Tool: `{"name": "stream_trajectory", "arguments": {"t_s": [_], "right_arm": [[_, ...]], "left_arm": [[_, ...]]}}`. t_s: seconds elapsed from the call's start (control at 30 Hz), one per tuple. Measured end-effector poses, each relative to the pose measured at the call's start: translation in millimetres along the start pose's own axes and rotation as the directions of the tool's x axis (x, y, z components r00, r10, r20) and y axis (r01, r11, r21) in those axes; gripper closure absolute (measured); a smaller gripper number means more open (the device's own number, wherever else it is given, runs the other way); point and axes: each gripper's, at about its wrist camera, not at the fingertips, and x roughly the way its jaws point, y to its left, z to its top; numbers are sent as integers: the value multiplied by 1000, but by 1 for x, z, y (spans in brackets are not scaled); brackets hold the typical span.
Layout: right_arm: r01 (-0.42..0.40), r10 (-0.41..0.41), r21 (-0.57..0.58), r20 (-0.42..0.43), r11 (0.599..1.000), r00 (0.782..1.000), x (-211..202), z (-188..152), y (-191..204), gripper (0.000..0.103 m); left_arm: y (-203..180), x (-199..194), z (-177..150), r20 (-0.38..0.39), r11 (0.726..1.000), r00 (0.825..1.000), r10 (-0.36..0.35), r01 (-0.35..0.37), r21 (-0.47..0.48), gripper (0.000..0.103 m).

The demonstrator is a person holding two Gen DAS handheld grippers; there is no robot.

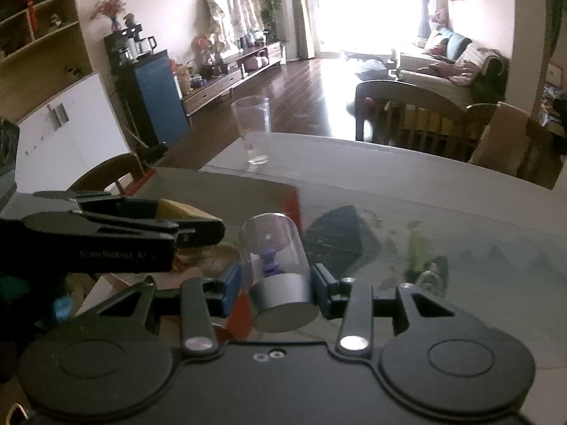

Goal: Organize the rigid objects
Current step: 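Carry the yellow box and purple-capped vial with both tools over the box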

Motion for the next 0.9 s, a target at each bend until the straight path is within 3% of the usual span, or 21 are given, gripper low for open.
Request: {"name": "stream_trajectory", "arguments": {"t_s": [0.3, 0.53, 0.9], "right_arm": [[22, -23, -34, -35, 999, 999, 39, 5, 38, 60], [41, -47, -87, -67, 995, 997, 74, 5, 58, 60], [101, -120, -135, -140, 986, 983, 147, 10, 60, 60]], "left_arm": [[66, -11, -4, -9, 996, 996, 89, -89, -26, 32], [107, 9, -11, -70, 987, 985, 157, -159, -33, 32], [128, 55, -24, -170, 980, 965, 198, -195, 35, 32]]}}
